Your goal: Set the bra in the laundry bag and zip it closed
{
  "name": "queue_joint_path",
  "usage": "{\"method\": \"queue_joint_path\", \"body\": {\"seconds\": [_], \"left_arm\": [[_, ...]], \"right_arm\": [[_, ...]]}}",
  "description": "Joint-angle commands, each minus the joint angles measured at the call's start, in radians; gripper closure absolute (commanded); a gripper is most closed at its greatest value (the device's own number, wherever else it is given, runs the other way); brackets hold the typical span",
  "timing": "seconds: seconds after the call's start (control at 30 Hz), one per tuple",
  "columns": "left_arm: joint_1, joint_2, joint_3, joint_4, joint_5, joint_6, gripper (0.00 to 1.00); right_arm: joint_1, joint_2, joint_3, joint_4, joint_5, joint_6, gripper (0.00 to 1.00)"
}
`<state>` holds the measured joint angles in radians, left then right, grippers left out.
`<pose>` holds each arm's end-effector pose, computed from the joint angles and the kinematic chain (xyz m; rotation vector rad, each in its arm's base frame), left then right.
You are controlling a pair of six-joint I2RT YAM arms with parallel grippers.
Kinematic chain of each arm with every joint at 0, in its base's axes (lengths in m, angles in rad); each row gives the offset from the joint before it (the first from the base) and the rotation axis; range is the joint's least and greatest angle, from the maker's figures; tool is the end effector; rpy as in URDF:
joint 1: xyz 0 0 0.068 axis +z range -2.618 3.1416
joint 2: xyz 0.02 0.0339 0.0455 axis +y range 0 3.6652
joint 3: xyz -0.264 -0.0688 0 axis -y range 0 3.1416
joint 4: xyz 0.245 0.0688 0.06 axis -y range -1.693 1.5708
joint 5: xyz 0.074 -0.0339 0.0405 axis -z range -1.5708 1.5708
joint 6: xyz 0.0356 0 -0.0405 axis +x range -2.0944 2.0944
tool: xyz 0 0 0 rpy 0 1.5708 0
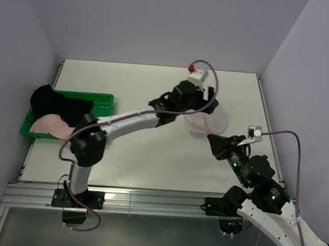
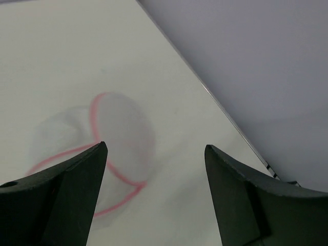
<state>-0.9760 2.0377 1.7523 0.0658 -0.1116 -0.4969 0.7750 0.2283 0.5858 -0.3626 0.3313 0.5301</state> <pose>0.2821 -0.4099 0.3140 0.3664 1.8571 -0.9396 0.0646 0.0470 0.3146 0.0689 1.6259 0.7566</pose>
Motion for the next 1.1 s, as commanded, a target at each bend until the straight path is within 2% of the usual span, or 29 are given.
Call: {"method": "queue_joint_path", "body": {"seconds": [0.0, 0.03, 0.07, 0.1, 0.13, 0.2, 0.23, 0.27, 0.3, 0.33, 0.4, 0.5, 0.6, 0.63, 0.7, 0.83, 1.07], "left_arm": [[0.095, -0.267, -0.161, -0.012, -0.049, -0.051, 0.18], [0.118, -0.321, -0.227, 0.009, -0.049, -0.067, 0.19], [0.153, -0.373, -0.367, 0.026, -0.048, -0.103, 0.2], [0.167, -0.481, -0.44, 0.041, -0.071, -0.12, 0.21], [0.18, -0.532, -0.498, 0.054, -0.091, -0.132, 0.22], [0.192, -0.664, -0.657, 0.046, -0.137, -0.152, 0.23], [0.194, -0.704, -0.703, 0.042, -0.146, -0.161, 0.23], [0.192, -0.741, -0.8, 0.049, -0.143, -0.182, 0.23], [0.194, -0.811, -0.853, 0.057, -0.139, -0.199, 0.24], [0.192, -0.847, -0.896, 0.068, -0.128, -0.213, 0.24], [0.189, -0.928, -1.006, 0.071, -0.112, -0.238, 0.25], [0.168, -1.043, -1.123, 0.065, -0.14, -0.258, 0.25], [0.158, -1.132, -1.206, 0.075, -0.146, -0.264, 0.25], [0.151, -1.177, -1.215, 0.043, -0.161, -0.249, 0.25], [0.149, -1.194, -1.221, 0.025, -0.166, -0.247, 0.25], [0.145, -1.258, -1.269, 0.042, -0.149, -0.244, 0.25], [0.142, -1.311, -1.307, 0.049, -0.138, -0.246, 0.25]], "right_arm": [[-0.003, 0.092, -0.021, 0.076, 0.05, -0.019, 0.73], [-0.003, 0.136, -0.008, 0.076, 0.092, -0.027, 0.73], [-0.003, 0.231, 0.002, 0.071, 0.133, -0.039, 0.72], [-0.005, 0.282, 0.012, 0.073, 0.173, -0.048, 0.71], [-0.008, 0.398, 0.038, 0.08, 0.243, -0.054, 0.71], [-0.063, 0.527, 0.083, 0.09, 0.262, -0.079, 0.64], [-0.094, 0.66, 0.144, 0.091, 0.252, -0.087, 0.59], [-0.12, 0.731, 0.178, 0.09, 0.262, -0.103, 0.43], [-0.167, 0.791, 0.21, 0.087, 0.287, -0.113, 0.34], [-0.192, 0.913, 0.276, 0.082, 0.307, -0.122, 0.3], [-0.242, 1.023, 0.385, 0.062, 0.317, -0.137, 0.23], [-0.266, 1.209, 0.48, 0.065, 0.362, -0.151, 0.23], [-0.287, 1.385, 0.626, 0.019, 0.411, -0.159, 0.23], [-0.293, 1.496, 0.719, -0.014, 0.437, -0.169, 0.23], [-0.298, 1.552, 0.77, -0.044, 0.463, -0.165, 0.24], [-0.31, 1.632, 0.844, -0.084, 0.502, -0.183, 0.33], [-0.344, 1.689, 0.884, -0.144, 0.549, -0.186, 0.34]]}}
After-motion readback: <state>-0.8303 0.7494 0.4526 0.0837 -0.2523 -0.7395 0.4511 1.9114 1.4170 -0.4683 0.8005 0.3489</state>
